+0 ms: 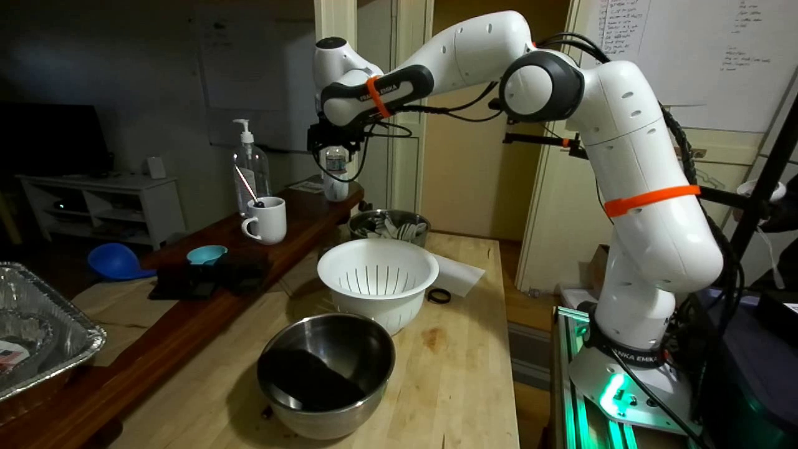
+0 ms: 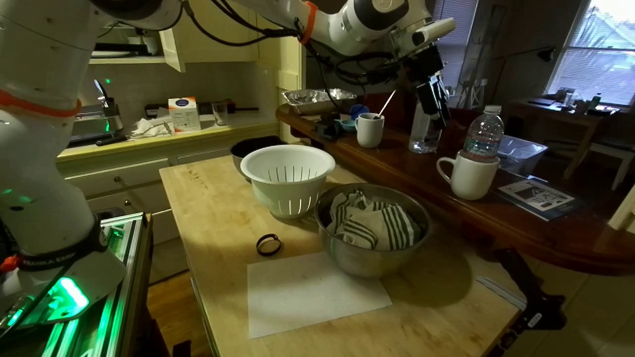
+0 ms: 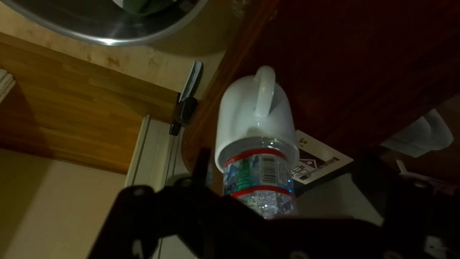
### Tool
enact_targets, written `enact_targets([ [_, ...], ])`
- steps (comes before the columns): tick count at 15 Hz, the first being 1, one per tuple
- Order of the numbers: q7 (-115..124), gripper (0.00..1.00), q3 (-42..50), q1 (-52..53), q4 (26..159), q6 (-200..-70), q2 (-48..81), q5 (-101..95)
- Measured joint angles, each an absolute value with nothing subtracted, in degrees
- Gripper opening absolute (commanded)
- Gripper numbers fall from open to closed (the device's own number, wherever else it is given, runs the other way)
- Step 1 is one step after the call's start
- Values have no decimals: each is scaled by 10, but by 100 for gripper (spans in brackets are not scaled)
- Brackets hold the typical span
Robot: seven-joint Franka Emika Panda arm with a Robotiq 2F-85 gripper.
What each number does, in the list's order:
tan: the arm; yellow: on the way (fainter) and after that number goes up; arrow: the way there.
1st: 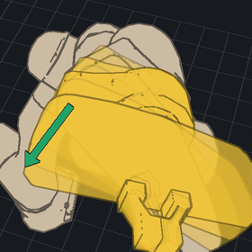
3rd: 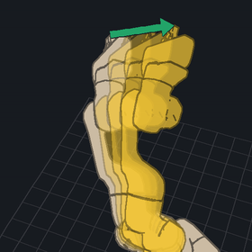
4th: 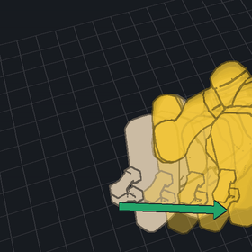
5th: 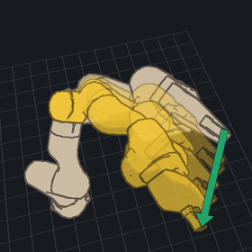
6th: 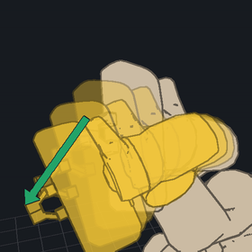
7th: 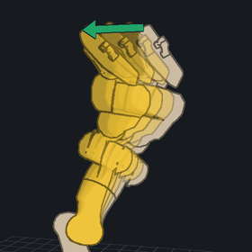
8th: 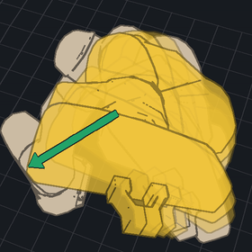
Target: Move the soap bottle forward and put the jar inside the white bowl
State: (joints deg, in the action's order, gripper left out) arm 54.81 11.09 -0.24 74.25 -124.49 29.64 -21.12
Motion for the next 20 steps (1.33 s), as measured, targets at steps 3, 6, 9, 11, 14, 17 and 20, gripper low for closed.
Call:
enact_targets([
  [3,551,100,113,1,742,-1243,297,-212],
  [6,575,100,121,9,740,-1224,303,-213],
  [9,611,100,126,17,735,-1194,316,-214],
  [11,630,100,128,19,733,-1184,326,-214],
  [14,647,100,135,19,732,-1184,341,-217],
  [17,652,100,144,17,723,-1185,352,-220],
  [20,652,100,148,14,716,-1189,358,-220],
])
